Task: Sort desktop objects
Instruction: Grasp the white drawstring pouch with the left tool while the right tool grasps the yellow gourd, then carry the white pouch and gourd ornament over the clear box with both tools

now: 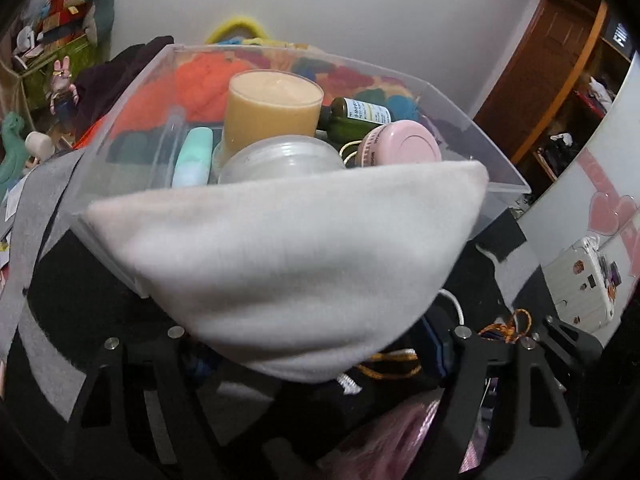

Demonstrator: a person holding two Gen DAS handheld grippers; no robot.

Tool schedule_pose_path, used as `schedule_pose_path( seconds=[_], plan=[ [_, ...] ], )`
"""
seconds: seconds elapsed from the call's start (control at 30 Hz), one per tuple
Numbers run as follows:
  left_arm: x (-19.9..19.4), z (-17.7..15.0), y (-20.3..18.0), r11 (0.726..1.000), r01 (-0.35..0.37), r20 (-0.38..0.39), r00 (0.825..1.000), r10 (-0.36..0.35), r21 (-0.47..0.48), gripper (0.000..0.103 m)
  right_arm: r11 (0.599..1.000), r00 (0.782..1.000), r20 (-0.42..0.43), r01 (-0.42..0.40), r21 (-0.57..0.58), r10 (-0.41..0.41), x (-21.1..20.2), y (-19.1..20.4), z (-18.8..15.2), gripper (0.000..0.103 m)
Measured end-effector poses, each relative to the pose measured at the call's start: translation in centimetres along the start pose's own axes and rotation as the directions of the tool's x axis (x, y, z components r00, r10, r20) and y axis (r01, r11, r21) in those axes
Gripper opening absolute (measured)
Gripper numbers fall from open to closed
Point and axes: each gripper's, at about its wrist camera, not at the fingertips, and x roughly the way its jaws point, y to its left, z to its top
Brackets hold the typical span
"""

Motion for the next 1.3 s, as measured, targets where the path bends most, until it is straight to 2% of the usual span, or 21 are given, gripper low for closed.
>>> schedule_pose_path(
  seconds=[0.07, 0.23, 0.7, 0.83, 1.3],
  plan=[
    [-0.4, -0.3, 0.3, 1.000, 0.005, 0.012, 1.000, -0.004, -0.022, 0.077, 1.000, 1.000, 0.003, 0.014, -0.004, -0.014, 0.2, 0.3, 0.0, 0.032],
    [-1.5, -1.1, 0.7, 0.999, -0.013, 0.042, 0.999, 0.014, -0.029, 0.077, 1.000, 1.000, 0.007, -0.003, -0.001, 0.003, -0.8, 0.3, -0.2, 0.025],
    [-7.8, -0.4, 2.1, 0.999, -0.039, 0.180, 0.983, 0.040, -0.012, 0.072, 0.999, 0.999, 0.044, 0.009, 0.039, -0.011, -2.4, -0.2, 0.2, 0.025],
    [-8.9, 0.1, 2.0, 0.999, -0.044, 0.213, 0.976, 0.044, -0.006, 0.072, 0.997, 0.998, 0.067, -0.020, 0.072, 0.015, -2.5, -1.5, 1.2, 0.025],
    [-11.9, 2.3, 1.1, 0.999, -0.034, 0.292, 0.956, 0.028, 0.016, 0.072, 0.995, 0.990, 0.139, 0.010, 0.099, -0.024, -4.2, -2.9, 3.8, 0.025]
  ],
)
